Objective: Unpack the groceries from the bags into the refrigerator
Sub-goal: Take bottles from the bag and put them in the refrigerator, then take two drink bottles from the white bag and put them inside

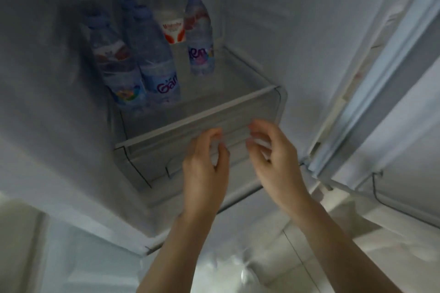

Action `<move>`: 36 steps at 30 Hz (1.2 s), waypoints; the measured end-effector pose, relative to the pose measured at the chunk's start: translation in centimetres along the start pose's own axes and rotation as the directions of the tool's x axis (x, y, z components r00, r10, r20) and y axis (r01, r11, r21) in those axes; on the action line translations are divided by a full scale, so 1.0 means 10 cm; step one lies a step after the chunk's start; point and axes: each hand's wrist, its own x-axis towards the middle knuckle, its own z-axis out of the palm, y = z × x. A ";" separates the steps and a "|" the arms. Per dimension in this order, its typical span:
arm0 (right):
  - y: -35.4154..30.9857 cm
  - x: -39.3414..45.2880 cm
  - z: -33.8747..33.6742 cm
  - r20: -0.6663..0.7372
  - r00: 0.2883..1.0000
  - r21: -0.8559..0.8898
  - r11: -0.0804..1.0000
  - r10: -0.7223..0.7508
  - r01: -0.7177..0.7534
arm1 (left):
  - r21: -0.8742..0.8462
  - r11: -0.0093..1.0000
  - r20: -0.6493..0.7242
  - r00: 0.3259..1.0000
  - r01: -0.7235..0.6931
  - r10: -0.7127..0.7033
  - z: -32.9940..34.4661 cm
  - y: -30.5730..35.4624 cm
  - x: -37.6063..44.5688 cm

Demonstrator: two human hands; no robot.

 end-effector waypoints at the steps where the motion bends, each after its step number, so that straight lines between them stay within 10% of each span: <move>1: 0.04 -0.16 -0.09 -0.028 0.999 -0.027 0.999 0.017 -0.017 | -0.012 1.000 0.051 0.999 -0.013 0.013 0.05 0.00 -0.11; 10: 0.36 -1.70 -0.93 -0.217 0.922 -0.234 0.900 0.321 -0.369 | -0.044 0.995 0.492 0.865 -0.089 0.099 0.57 0.16 -1.29; 18: 0.49 -3.12 -1.78 -0.386 0.740 -0.178 0.743 0.551 -0.646 | -0.143 0.979 0.783 0.587 -0.148 0.203 0.98 0.60 -2.48; 36: 0.90 -5.15 -4.12 -0.581 0.460 -0.069 0.523 0.671 -0.850 | -0.157 0.969 0.951 0.235 -0.189 0.200 2.38 2.16 -4.69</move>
